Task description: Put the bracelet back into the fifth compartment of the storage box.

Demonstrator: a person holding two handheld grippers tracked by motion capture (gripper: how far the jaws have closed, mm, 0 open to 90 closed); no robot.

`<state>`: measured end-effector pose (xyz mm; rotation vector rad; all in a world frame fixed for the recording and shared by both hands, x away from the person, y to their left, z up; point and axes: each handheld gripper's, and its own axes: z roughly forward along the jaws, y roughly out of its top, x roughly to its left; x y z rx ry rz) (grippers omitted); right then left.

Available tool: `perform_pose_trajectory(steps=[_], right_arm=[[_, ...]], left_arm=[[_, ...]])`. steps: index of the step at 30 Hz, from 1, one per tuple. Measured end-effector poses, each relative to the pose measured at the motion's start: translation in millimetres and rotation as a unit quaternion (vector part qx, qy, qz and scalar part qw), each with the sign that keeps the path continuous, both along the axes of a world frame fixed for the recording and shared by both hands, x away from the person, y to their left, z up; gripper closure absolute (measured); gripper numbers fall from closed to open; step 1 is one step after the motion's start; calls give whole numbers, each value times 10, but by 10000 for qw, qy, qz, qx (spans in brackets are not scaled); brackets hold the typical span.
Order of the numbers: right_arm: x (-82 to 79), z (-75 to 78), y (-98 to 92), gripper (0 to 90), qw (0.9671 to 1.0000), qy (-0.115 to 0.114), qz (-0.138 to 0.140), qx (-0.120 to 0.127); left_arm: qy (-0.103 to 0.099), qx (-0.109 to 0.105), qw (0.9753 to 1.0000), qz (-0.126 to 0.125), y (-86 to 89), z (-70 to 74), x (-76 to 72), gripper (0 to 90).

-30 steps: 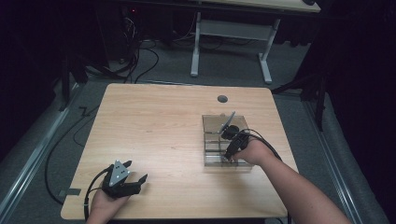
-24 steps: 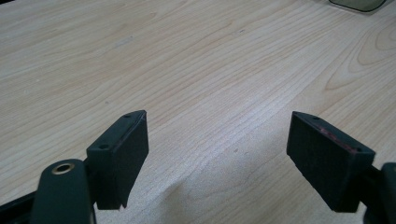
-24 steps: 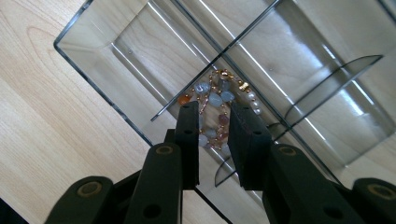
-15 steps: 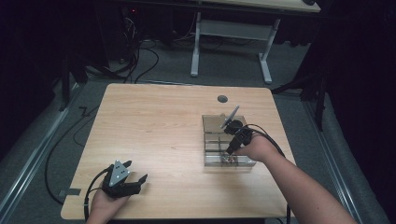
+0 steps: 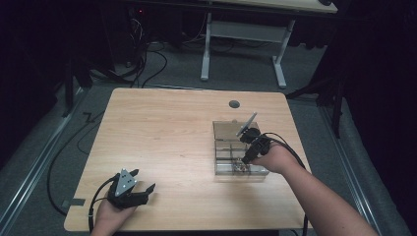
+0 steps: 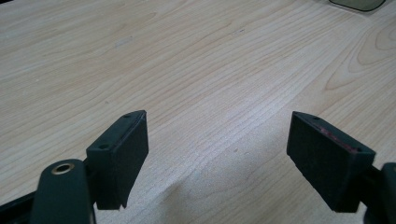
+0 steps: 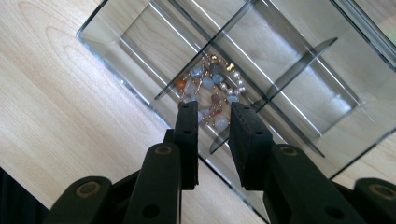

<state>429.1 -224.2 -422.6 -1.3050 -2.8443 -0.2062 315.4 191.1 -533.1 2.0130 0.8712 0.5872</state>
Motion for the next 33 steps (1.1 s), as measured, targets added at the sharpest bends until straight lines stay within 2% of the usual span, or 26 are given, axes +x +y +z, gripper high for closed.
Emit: perform_pose_trajectory(steps=[5, 7, 11, 12, 13, 14, 15, 17, 22, 29, 33], right_arm=[[-100, 41, -22, 735, 10000, -69, 1, -20], [-145, 54, -40, 735, 9999, -115, -17, 57], [-256, 49, -75, 735, 9999, -90, -105, 82], [-270, 39, -90, 735, 9999, -120, -31, 96], [-301, 35, -89, 735, 9998, -99, -114, 86], [-316, 26, -103, 735, 9998, -139, -32, 109], [-341, 26, -106, 734, 9998, -112, -83, 104], [-366, 26, -123, 734, 9998, -152, -15, 93], [-510, 42, -146, 733, 9995, -254, 17, 208], [-680, -81, -183, 730, 9987, -407, 14, 295], [-755, -202, -189, 723, 9975, -609, -43, 350]], left_arm=[[-2, 2, 10000, -6, -1, 0, -1, 211], [-5, -2, 10000, -6, -1, 0, -1, 211], [-8, -2, 10000, -5, -1, 0, -1, 211], [-6, -2, 10000, -3, -1, 0, -1, 211], [-5, 0, 10000, -1, -1, 0, 0, 211], [-2, 1, 10000, 1, -2, 0, 0, 211], [-1, 3, 10000, 3, -2, 0, 1, 211], [-1, 2, 10000, 11, -2, 0, 1, 211], [-4, 4, 10000, 21, -2, 1, 1, 211], [-10, 4, 10000, 24, -2, 0, 1, 211], [-3, -15, 10000, 33, -2, 0, 2, 211]])
